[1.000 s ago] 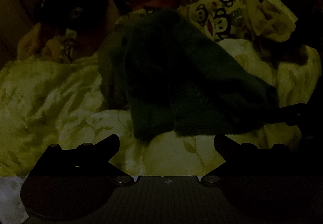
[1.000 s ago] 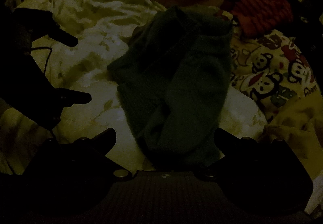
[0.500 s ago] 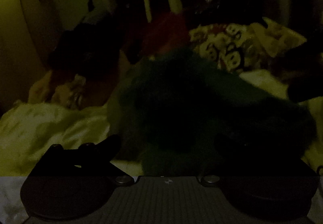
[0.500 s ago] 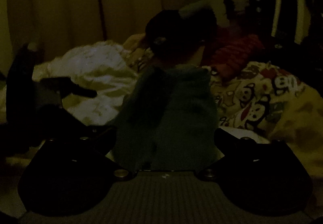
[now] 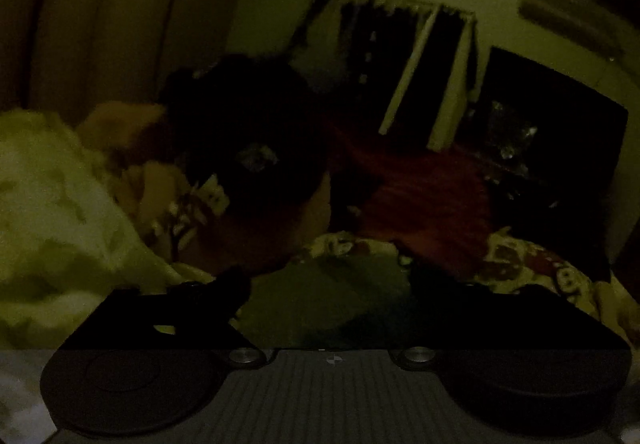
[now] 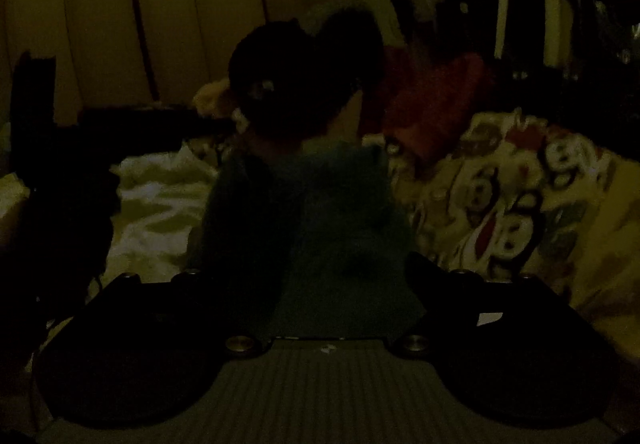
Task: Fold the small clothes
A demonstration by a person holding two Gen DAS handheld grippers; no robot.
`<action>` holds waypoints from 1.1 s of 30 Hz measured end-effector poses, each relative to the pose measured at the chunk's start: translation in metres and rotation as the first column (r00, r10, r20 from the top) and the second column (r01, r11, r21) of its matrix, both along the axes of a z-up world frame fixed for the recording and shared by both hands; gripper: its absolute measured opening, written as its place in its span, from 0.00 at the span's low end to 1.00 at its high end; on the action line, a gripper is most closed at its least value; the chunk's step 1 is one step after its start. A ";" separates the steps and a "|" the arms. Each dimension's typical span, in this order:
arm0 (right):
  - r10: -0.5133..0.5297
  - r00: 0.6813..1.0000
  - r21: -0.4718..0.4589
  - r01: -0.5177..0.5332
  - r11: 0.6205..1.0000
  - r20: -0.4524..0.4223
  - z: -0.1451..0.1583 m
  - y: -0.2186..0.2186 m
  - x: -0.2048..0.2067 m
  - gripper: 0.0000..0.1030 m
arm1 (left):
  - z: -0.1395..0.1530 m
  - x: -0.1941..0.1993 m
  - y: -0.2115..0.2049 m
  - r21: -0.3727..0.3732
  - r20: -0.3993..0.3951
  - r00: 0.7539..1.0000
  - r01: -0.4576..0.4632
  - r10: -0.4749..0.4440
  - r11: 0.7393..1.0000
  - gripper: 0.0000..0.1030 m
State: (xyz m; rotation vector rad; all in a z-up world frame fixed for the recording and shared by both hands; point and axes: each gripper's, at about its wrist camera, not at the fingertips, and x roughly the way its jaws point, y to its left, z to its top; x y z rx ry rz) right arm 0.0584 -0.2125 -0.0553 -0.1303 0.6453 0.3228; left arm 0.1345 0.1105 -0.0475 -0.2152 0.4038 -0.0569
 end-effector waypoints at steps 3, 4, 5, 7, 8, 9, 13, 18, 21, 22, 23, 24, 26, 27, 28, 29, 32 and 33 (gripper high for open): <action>-0.007 0.999 -0.059 0.005 0.998 -0.032 -0.020 0.007 0.000 0.72 | -0.011 0.026 -0.007 0.080 -0.075 0.994 0.081 -0.075 0.993 1.00; -0.031 0.999 -0.106 0.027 0.994 -0.030 -0.027 0.007 0.000 0.63 | -0.014 0.030 -0.010 0.096 -0.092 0.989 0.123 -0.114 0.988 1.00; -0.047 0.999 -0.124 0.044 0.991 -0.021 -0.031 0.005 0.000 0.61 | -0.017 0.031 -0.014 0.098 -0.099 0.983 0.162 -0.152 0.982 1.00; -0.084 0.996 -0.091 0.083 0.992 -0.007 -0.033 -0.009 -0.005 0.48 | -0.020 0.034 -0.022 0.089 -0.079 0.967 0.249 -0.243 0.964 1.00; -0.099 0.995 -0.071 0.098 0.993 -0.009 -0.032 -0.016 -0.007 0.38 | -0.022 0.036 -0.026 0.099 -0.074 0.959 0.279 -0.273 0.955 1.00; -0.108 0.994 -0.060 0.107 0.992 -0.012 -0.032 -0.022 -0.009 0.18 | -0.023 0.041 -0.033 0.115 -0.087 0.947 0.319 -0.311 0.941 1.00; -0.173 0.985 -0.006 0.173 0.985 0.012 -0.028 -0.048 -0.017 0.13 | -0.041 0.055 -0.054 0.187 -0.179 0.915 0.392 -0.361 0.901 1.00; -0.240 0.970 0.064 0.238 0.969 0.025 -0.029 -0.071 -0.023 0.12 | -0.034 0.041 -0.050 0.129 -0.140 0.931 0.354 -0.336 0.926 0.79; -0.254 0.966 0.116 0.248 0.962 0.042 -0.026 -0.078 -0.027 0.11 | -0.015 0.014 -0.050 0.129 -0.093 0.941 0.336 -0.326 0.933 0.76; -0.257 0.965 0.129 0.248 0.960 0.056 -0.023 -0.079 -0.028 0.11 | -0.007 0.007 -0.051 0.127 -0.074 0.945 0.326 -0.319 0.937 0.77; -0.258 0.963 0.144 0.246 0.959 0.075 -0.018 -0.081 -0.030 0.11 | 0.002 -0.006 -0.050 0.120 -0.048 0.950 0.312 -0.309 0.942 0.78; -0.256 0.962 0.162 0.238 0.958 0.098 -0.011 -0.081 -0.034 0.11 | 0.012 -0.021 -0.049 0.109 -0.022 0.953 0.303 -0.302 0.947 0.78; -0.246 0.956 0.187 0.215 0.958 0.161 0.010 -0.082 -0.044 0.10 | 0.031 -0.046 -0.048 0.081 0.032 0.953 0.297 -0.300 0.952 0.78; -0.241 0.952 0.195 0.205 0.959 0.189 0.019 -0.082 -0.049 0.10 | 0.043 -0.060 -0.047 0.075 0.068 0.952 0.293 -0.298 0.953 0.78; -0.232 0.945 0.208 0.185 0.960 0.228 0.033 -0.083 -0.056 0.10 | 0.053 -0.073 -0.048 0.068 0.103 0.950 0.289 -0.295 0.955 0.78; -0.228 0.936 0.221 0.170 0.960 0.269 0.047 -0.083 -0.063 0.09 | 0.064 -0.086 -0.049 0.059 0.142 0.945 0.288 -0.294 0.956 0.78; -0.222 0.901 0.251 0.132 0.959 0.373 0.085 -0.083 -0.084 0.09 | 0.098 -0.129 -0.048 0.028 0.282 0.915 0.293 -0.289 0.956 0.78; -0.217 0.886 0.262 0.113 0.958 0.410 0.098 -0.083 -0.092 0.09 | 0.108 -0.140 -0.047 0.012 0.322 0.902 0.302 -0.289 0.953 0.78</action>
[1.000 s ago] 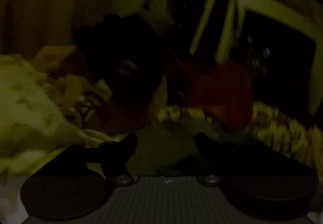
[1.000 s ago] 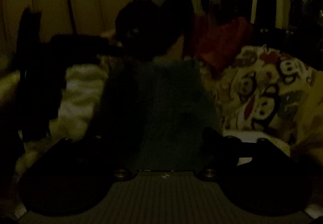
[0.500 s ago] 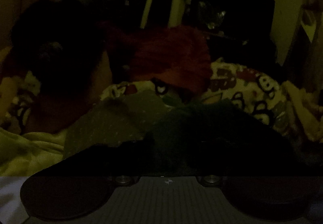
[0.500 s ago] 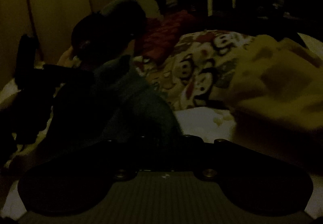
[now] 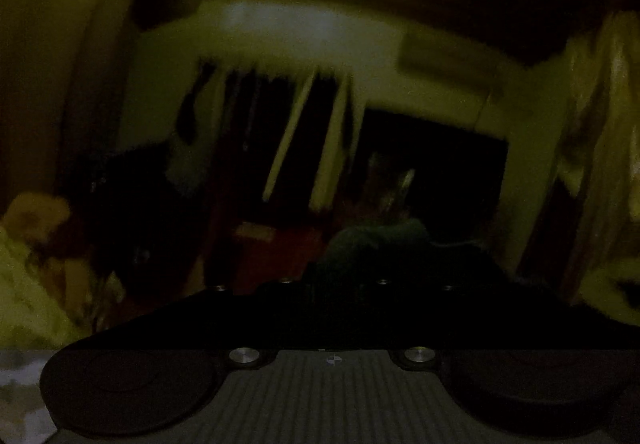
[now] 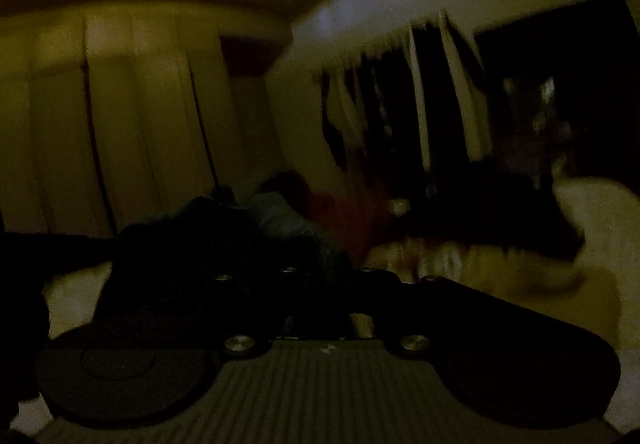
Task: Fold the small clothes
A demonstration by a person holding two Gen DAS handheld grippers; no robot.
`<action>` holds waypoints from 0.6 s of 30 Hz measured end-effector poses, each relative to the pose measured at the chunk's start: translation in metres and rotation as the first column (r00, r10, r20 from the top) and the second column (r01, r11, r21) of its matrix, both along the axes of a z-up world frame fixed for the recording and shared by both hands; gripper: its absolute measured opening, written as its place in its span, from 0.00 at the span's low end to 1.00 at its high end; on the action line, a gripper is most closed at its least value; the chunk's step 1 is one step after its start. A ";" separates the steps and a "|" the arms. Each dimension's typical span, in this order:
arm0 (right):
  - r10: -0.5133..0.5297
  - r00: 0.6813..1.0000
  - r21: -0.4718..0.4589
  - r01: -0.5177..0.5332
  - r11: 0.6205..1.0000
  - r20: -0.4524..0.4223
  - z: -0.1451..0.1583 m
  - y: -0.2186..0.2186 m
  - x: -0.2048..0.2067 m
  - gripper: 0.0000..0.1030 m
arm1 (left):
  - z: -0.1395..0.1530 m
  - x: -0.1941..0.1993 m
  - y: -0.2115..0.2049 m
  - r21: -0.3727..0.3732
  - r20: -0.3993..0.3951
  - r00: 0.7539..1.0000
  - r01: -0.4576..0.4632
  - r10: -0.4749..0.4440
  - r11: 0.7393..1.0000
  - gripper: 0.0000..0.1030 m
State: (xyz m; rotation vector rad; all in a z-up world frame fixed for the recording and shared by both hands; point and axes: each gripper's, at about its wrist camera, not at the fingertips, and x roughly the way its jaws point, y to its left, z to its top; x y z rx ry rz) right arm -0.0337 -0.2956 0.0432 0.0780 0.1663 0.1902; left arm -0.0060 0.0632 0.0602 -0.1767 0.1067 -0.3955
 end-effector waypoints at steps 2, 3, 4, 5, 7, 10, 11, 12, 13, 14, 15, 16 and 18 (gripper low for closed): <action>0.020 0.995 0.009 -0.021 1.000 0.094 0.026 0.002 -0.021 0.09 | 0.023 -0.023 0.000 -0.051 0.072 0.997 0.006 -0.002 0.999 0.78; 0.035 0.990 0.002 -0.036 0.999 0.138 0.039 0.004 -0.031 0.09 | 0.035 -0.036 0.001 -0.067 0.107 0.994 0.008 -0.001 0.998 0.78; 0.055 0.980 -0.011 -0.054 0.999 0.189 0.055 0.007 -0.043 0.09 | 0.044 -0.048 0.002 -0.080 0.144 0.990 0.007 0.005 0.997 0.78; 0.068 0.973 -0.017 -0.066 0.998 0.220 0.065 0.008 -0.053 0.08 | 0.056 -0.062 0.004 -0.100 0.186 0.982 0.011 0.008 0.995 0.78; 0.111 0.944 -0.022 -0.109 0.994 0.311 0.095 0.011 -0.081 0.07 | 0.076 -0.093 0.009 -0.146 0.275 0.961 0.021 0.020 0.989 0.78; 0.157 0.891 -0.045 -0.152 0.987 0.426 0.129 0.016 -0.119 0.07 | 0.100 -0.139 0.013 -0.172 0.381 0.924 0.032 0.036 0.985 0.78; 0.170 0.873 -0.057 -0.162 0.985 0.458 0.139 0.018 -0.131 0.07 | 0.108 -0.154 0.012 -0.167 0.406 0.912 0.018 0.052 0.986 0.78; 0.181 0.857 -0.067 -0.170 0.983 0.482 0.147 0.018 -0.141 0.07 | 0.114 -0.167 0.011 -0.162 0.424 0.904 0.015 0.055 0.987 0.78; 0.200 0.837 -0.081 -0.185 0.979 0.509 0.157 0.020 -0.154 0.07 | 0.120 -0.179 0.010 -0.157 0.438 0.897 0.018 0.054 0.987 0.78; 0.213 0.819 -0.091 -0.195 0.977 0.533 0.166 0.020 -0.164 0.07 | 0.126 -0.192 0.009 -0.161 0.457 0.888 0.021 0.056 0.987 0.78; 0.222 0.795 -0.101 -0.200 0.974 0.565 0.174 0.022 -0.176 0.06 | 0.131 -0.204 0.009 -0.165 0.479 0.876 0.023 0.059 0.986 0.78; 0.234 0.774 -0.116 -0.205 0.972 0.589 0.184 0.023 -0.186 0.05 | 0.136 -0.213 0.006 -0.153 0.496 0.866 0.017 0.062 0.988 0.78; 0.247 0.753 -0.133 -0.211 0.968 0.609 0.200 0.025 -0.197 0.05 | 0.144 -0.224 -0.002 -0.134 0.517 0.852 -0.012 0.080 0.991 0.78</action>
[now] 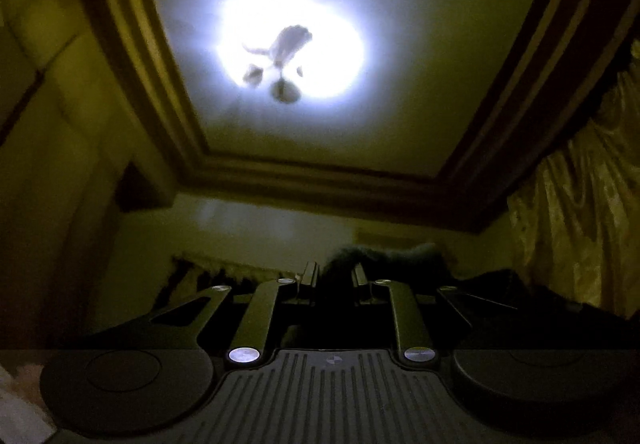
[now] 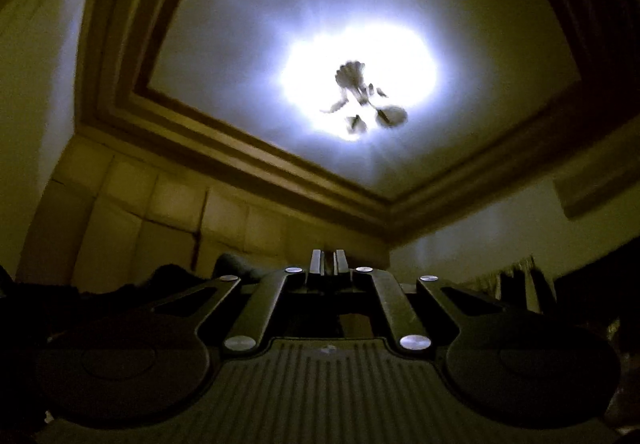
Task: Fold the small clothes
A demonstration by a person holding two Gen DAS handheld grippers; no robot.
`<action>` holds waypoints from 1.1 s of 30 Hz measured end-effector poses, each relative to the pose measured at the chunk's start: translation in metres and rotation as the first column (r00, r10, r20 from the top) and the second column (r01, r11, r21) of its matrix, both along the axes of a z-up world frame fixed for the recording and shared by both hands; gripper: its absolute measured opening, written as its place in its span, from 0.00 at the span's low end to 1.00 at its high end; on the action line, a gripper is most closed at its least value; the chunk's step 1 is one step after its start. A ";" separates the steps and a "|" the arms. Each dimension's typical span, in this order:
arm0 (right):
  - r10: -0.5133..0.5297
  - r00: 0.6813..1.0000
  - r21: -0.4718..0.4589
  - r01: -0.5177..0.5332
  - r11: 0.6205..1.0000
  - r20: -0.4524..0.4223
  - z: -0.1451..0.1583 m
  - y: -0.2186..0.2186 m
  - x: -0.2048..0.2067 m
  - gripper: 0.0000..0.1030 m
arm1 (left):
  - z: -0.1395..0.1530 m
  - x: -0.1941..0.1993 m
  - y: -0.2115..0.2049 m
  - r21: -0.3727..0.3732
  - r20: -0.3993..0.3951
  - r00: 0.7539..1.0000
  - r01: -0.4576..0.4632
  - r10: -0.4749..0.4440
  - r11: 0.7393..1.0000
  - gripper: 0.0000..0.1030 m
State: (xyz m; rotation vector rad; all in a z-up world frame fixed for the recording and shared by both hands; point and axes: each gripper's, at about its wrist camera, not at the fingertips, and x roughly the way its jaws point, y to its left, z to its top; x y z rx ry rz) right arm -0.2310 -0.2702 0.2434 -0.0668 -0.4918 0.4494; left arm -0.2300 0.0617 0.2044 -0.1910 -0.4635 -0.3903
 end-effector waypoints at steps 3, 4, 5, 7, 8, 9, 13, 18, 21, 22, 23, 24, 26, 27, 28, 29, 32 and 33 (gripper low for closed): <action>-0.010 0.999 0.002 0.010 1.000 -0.044 0.004 0.000 0.016 0.02 | 0.005 0.004 -0.003 -0.024 -0.004 1.000 -0.010 0.010 1.000 0.51; -0.012 0.997 0.009 0.013 1.000 -0.072 0.002 -0.002 0.025 0.02 | 0.005 0.010 0.000 -0.036 -0.009 1.000 -0.019 0.019 0.999 0.55; -0.016 0.995 0.013 0.017 1.000 -0.100 0.000 -0.004 0.035 0.02 | 0.004 0.021 0.000 -0.043 -0.035 0.999 -0.021 0.019 0.999 0.55; -0.031 0.984 0.024 0.036 0.999 -0.175 -0.010 -0.007 0.054 0.02 | 0.000 0.050 -0.001 -0.031 -0.134 0.991 -0.019 0.015 0.999 0.54; -0.043 0.978 0.019 0.048 0.999 -0.204 -0.019 -0.005 0.061 0.02 | -0.006 0.068 -0.003 -0.015 -0.178 0.984 -0.030 0.026 0.999 0.54; -0.047 0.968 0.017 0.052 0.998 -0.245 -0.027 -0.004 0.074 0.02 | -0.013 0.089 -0.005 0.010 -0.228 0.973 -0.042 0.043 0.999 0.55; -0.042 0.849 0.034 0.071 0.997 -0.527 -0.082 -0.013 0.148 0.08 | -0.061 0.169 -0.004 0.052 -0.481 0.875 -0.041 0.061 0.998 0.85; 0.126 0.613 0.106 -0.069 0.992 -0.780 -0.164 -0.038 0.179 0.92 | -0.135 0.203 0.023 0.017 -0.707 0.692 0.226 -0.148 0.974 1.00; 0.116 0.410 0.062 -0.143 0.988 -0.905 -0.221 -0.047 0.182 0.91 | -0.180 0.212 0.035 0.130 -0.831 0.555 0.278 -0.049 0.952 1.00; 0.111 0.318 0.065 -0.150 0.986 -0.941 -0.241 -0.051 0.186 0.90 | -0.194 0.215 0.040 0.140 -0.862 0.506 0.292 -0.029 0.946 1.00; 0.111 0.247 0.074 -0.152 0.986 -0.963 -0.258 -0.051 0.190 0.88 | -0.208 0.218 0.044 0.121 -0.896 0.443 0.327 -0.039 0.937 1.00; 0.109 0.190 0.082 -0.143 0.986 -0.976 -0.266 -0.052 0.200 0.85 | -0.223 0.218 0.045 0.089 -0.919 0.389 0.370 -0.067 0.925 1.00; 0.110 0.120 0.093 -0.135 0.986 -0.987 -0.279 -0.059 0.212 0.84 | -0.246 0.218 0.043 0.032 -0.931 0.343 0.421 -0.127 0.907 1.00; 0.136 0.104 0.122 -0.129 0.984 -0.985 -0.282 -0.061 0.219 0.85 | -0.253 0.216 0.037 0.010 -0.936 0.320 0.449 -0.150 0.893 1.00; 0.168 0.085 0.157 -0.123 0.980 -0.982 -0.283 -0.061 0.226 0.87 | -0.260 0.218 0.028 0.020 -0.946 0.294 0.464 -0.133 0.885 1.00; 0.194 0.053 0.186 -0.126 0.974 -0.980 -0.287 -0.059 0.229 0.89 | -0.269 0.215 0.019 0.030 -0.955 0.272 0.475 -0.115 0.880 1.00; 0.116 -0.037 0.120 -0.137 0.983 -0.993 -0.304 -0.045 0.231 0.90 | -0.288 0.209 -0.007 0.016 -0.973 0.196 0.574 -0.118 0.819 1.00; 0.093 -0.062 0.102 -0.158 0.982 -0.994 -0.311 -0.040 0.230 0.90 | -0.291 0.205 -0.016 0.030 -0.975 0.195 0.603 -0.110 0.797 1.00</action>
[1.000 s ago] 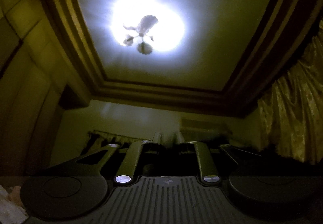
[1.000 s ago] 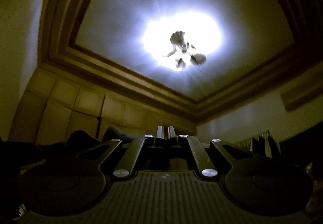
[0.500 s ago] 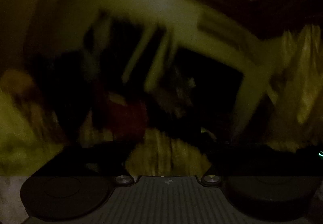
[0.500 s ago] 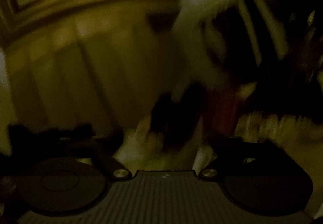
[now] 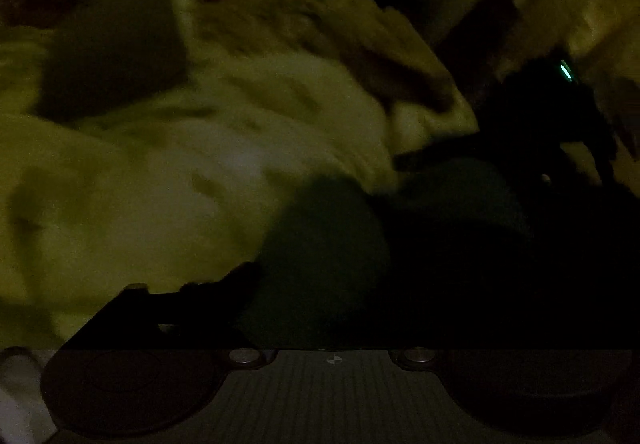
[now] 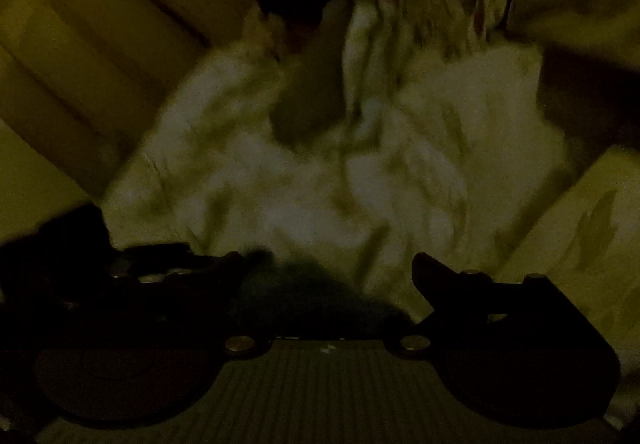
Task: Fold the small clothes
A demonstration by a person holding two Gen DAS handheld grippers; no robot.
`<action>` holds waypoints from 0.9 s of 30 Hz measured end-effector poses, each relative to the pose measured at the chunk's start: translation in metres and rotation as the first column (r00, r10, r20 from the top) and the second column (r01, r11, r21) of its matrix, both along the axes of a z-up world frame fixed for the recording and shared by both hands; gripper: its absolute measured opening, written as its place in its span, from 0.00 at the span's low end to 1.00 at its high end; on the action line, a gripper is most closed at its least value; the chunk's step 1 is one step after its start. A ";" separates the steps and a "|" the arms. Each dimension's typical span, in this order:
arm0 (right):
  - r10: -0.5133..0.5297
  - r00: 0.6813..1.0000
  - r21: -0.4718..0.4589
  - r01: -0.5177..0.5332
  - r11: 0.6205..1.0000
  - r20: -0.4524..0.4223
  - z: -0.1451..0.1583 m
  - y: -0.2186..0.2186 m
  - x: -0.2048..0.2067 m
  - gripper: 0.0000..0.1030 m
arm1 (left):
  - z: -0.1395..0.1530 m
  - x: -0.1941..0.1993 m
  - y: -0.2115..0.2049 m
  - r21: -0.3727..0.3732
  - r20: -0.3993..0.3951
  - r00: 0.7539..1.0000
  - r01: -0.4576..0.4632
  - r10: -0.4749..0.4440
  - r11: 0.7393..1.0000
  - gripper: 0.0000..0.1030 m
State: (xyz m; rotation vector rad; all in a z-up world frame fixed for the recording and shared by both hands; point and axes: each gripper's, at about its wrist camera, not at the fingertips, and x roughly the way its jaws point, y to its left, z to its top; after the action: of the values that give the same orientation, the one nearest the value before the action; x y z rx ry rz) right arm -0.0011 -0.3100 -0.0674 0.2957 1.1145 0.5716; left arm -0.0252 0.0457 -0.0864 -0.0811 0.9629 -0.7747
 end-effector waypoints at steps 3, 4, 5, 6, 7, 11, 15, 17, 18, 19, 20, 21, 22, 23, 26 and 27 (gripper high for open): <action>0.056 0.995 0.030 -0.053 0.998 -0.087 -0.022 0.004 -0.021 0.49 | -0.010 -0.008 -0.007 0.081 0.011 1.000 -0.026 0.025 0.996 0.87; 0.062 0.994 0.043 -0.059 0.997 -0.090 -0.024 0.003 -0.033 0.38 | -0.008 -0.008 -0.001 0.067 0.000 0.998 -0.061 0.062 0.996 0.79; 0.067 0.995 0.038 -0.064 0.997 -0.070 -0.022 0.000 -0.045 0.37 | -0.005 -0.007 0.007 0.042 -0.006 0.995 -0.096 0.096 0.995 0.76; 0.074 0.996 0.031 -0.073 0.997 -0.045 -0.017 -0.003 -0.057 0.32 | 0.002 -0.008 0.013 0.014 0.003 0.992 -0.127 0.127 0.992 0.75; 0.073 0.997 0.033 -0.073 0.997 -0.018 -0.008 -0.007 -0.069 0.29 | 0.014 -0.007 0.015 -0.013 0.020 0.989 -0.146 0.146 0.989 0.74; 0.002 0.987 0.086 -0.016 0.996 0.163 0.041 -0.027 -0.113 0.27 | 0.078 -0.005 0.022 -0.133 0.214 0.944 -0.228 0.252 0.965 0.75; 0.004 0.911 0.051 -0.027 0.998 0.411 0.099 -0.026 -0.132 0.26 | 0.142 0.004 0.035 -0.310 0.411 0.831 -0.260 0.376 0.914 0.75; 0.009 0.855 0.021 -0.024 1.000 0.519 0.122 -0.019 -0.128 0.26 | 0.166 0.012 0.039 -0.357 0.480 0.774 -0.257 0.412 0.898 0.76; 0.030 0.814 0.006 -0.041 0.999 0.580 0.134 -0.015 -0.124 0.26 | 0.175 0.018 0.040 -0.375 0.512 0.746 -0.254 0.427 0.892 0.76; 0.043 0.774 -0.010 -0.047 0.999 0.631 0.141 -0.010 -0.118 0.29 | 0.180 0.027 0.040 -0.390 0.536 0.724 -0.244 0.434 0.888 0.79; 0.032 0.743 -0.008 -0.036 0.999 0.668 0.145 -0.008 -0.111 0.35 | 0.181 0.040 0.042 -0.402 0.541 0.710 -0.253 0.451 0.880 0.94; -0.005 0.712 0.002 0.005 1.000 0.702 0.147 -0.009 -0.103 0.68 | 0.177 0.057 0.044 -0.417 0.523 0.698 -0.292 0.490 0.861 1.00; -0.046 0.696 -0.014 0.079 0.997 0.716 0.142 -0.008 -0.088 0.99 | 0.168 0.074 0.044 -0.419 0.501 0.686 -0.342 0.528 0.841 1.00; -0.068 0.700 -0.058 0.154 0.986 0.710 0.136 -0.008 -0.075 0.95 | 0.157 0.091 0.046 -0.408 0.481 0.669 -0.401 0.566 0.820 1.00; -0.150 0.751 -0.142 0.310 0.940 0.643 0.110 -0.014 -0.050 0.95 | 0.107 0.130 0.062 -0.323 0.382 0.626 -0.599 0.680 0.733 1.00; -0.181 0.772 -0.119 0.315 0.942 0.610 0.100 -0.019 -0.047 0.92 | 0.090 0.135 0.070 -0.300 0.329 0.624 -0.642 0.709 0.705 1.00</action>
State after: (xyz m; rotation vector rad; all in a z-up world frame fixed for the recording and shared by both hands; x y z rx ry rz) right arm -0.0483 -0.3295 0.0327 0.0582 0.5022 0.2637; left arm 0.1100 0.1158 0.0032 -0.3813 0.3798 -0.1268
